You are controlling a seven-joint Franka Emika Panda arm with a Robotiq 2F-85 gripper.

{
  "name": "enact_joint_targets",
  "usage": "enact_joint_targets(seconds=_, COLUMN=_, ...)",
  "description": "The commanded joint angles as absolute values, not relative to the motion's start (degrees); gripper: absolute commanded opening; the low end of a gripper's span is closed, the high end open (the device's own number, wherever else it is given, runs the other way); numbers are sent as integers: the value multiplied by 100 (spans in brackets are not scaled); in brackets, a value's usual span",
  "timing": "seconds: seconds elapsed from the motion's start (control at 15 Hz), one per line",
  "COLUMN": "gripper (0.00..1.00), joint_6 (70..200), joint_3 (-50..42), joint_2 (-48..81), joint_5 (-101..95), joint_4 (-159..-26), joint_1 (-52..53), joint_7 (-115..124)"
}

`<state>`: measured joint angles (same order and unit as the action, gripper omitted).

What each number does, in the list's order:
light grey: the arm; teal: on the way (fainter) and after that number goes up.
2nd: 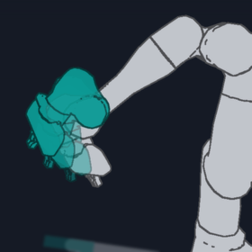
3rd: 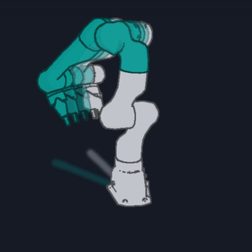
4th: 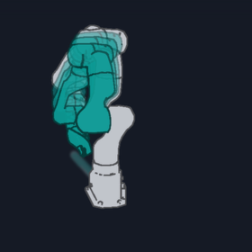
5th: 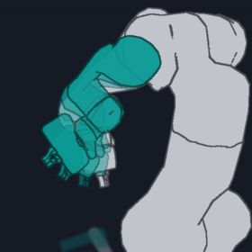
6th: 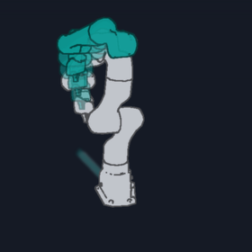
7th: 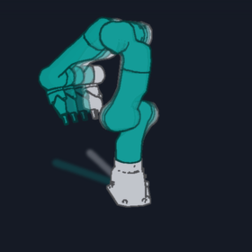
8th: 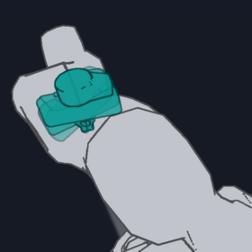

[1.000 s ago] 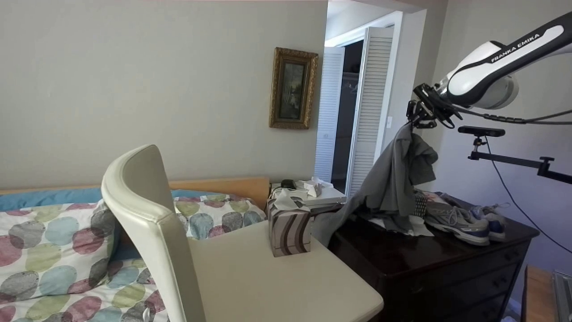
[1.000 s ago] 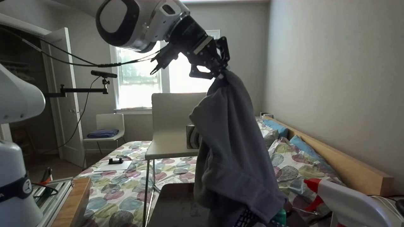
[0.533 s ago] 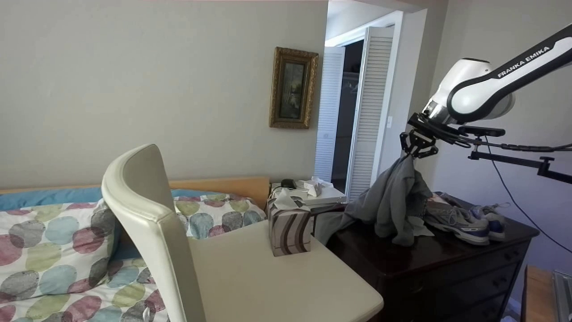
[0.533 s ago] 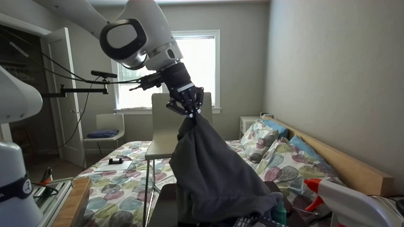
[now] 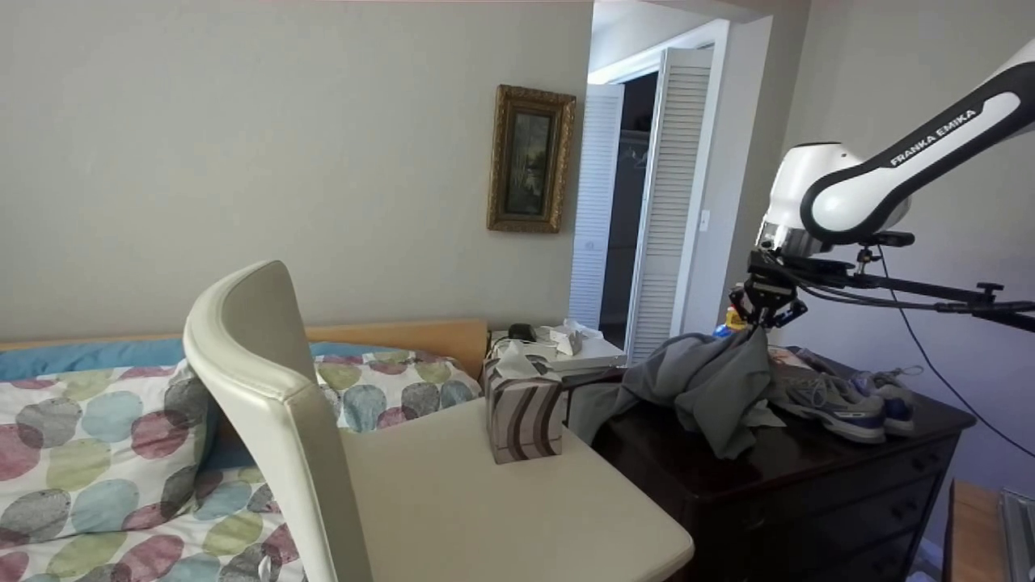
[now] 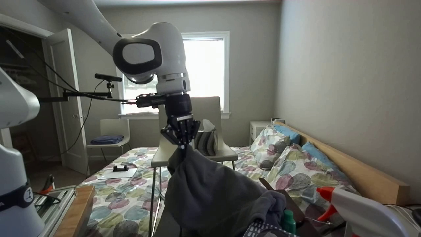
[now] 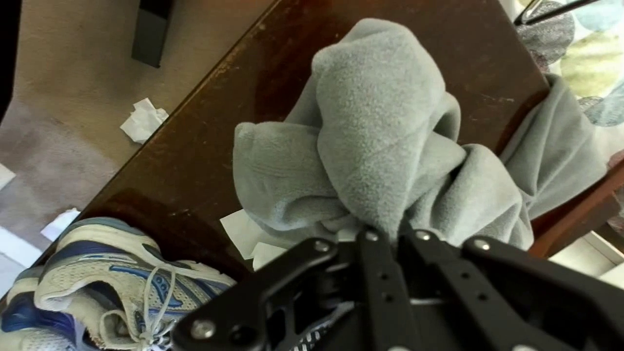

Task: Remove the grey cloth from the chair and put it on the dresser

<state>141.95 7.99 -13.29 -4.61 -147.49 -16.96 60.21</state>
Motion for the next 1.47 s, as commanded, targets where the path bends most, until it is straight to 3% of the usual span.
enact_joint_targets(seconds=0.0, gripper=1, joint_6=14335, joint_3=363, joint_2=-683, joint_5=-692, joint_4=-14451, joint_1=-1461, joint_7=5784)
enact_joint_targets(seconds=0.33, gripper=1, joint_6=15048, joint_3=-74, joint_2=-59, joint_5=-512, joint_4=-14390, joint_1=-1220, joint_7=5412)
enact_joint_targets(seconds=0.4, gripper=30, joint_6=15109, joint_3=-130, joint_2=-8, joint_5=-552, joint_4=-14376, joint_1=-1168, joint_7=5390)
enact_joint_targets(seconds=0.47, gripper=32, joint_6=15123, joint_3=-170, joint_2=-118, joint_5=-393, joint_4=-14407, joint_1=-1082, joint_7=5269)
enact_joint_targets(seconds=0.67, gripper=50, joint_6=14652, joint_3=-228, joint_2=-984, joint_5=-153, joint_4=-14539, joint_1=-924, joint_7=5348)
enact_joint_targets(seconds=1.07, gripper=93, joint_6=13233, joint_3=-150, joint_2=-2663, joint_5=115, joint_4=-14436, joint_1=-995, joint_7=5273)
enact_joint_targets(seconds=1.2, gripper=100, joint_6=12824, joint_3=-125, joint_2=-3066, joint_5=62, joint_4=-14413, joint_1=-1053, joint_7=5221)
enact_joint_targets(seconds=1.4, gripper=100, joint_6=12431, joint_3=-264, joint_2=-3565, joint_5=186, joint_4=-14429, joint_1=-970, joint_7=4669)
